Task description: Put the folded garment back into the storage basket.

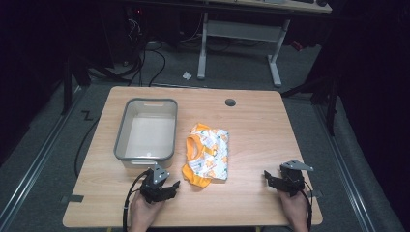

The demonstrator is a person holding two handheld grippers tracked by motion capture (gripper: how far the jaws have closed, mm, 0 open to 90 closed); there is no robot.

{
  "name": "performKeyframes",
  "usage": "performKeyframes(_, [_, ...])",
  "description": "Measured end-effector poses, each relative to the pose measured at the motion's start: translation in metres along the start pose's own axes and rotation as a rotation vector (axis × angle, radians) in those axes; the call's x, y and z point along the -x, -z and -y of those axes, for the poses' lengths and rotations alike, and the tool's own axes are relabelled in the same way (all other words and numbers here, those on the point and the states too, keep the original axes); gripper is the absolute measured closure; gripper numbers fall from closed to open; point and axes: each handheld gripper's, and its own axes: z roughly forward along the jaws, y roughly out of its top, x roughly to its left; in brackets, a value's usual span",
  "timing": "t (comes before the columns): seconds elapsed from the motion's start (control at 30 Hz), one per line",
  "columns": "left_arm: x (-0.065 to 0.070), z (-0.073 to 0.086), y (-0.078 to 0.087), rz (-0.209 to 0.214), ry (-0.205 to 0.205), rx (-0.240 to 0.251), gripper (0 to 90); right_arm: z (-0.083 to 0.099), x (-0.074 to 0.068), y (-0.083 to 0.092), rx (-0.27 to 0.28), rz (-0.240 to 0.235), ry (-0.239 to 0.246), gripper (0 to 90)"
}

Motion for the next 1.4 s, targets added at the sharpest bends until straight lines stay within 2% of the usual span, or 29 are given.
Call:
performKeyframes(0.87, [0.0012,-0.0008,-0.0008,0.004,0.001,-0.005,31.8,-0.0001,0.0001,0.0000,0.000,-0.001,-0.001,28.6])
performKeyframes(1.23, [-0.0005,-0.0014,-0.0002,0.003,0.016,-0.006,35.2,-0.0001,0.0000,0.0000,0.000,0.000,-0.001,28.6])
performKeyframes(1.4, [0.0022,-0.0030,0.0000,0.010,0.006,-0.016,35.1,-0.0001,0.0000,0.0000,0.000,0.000,0.000,28.6])
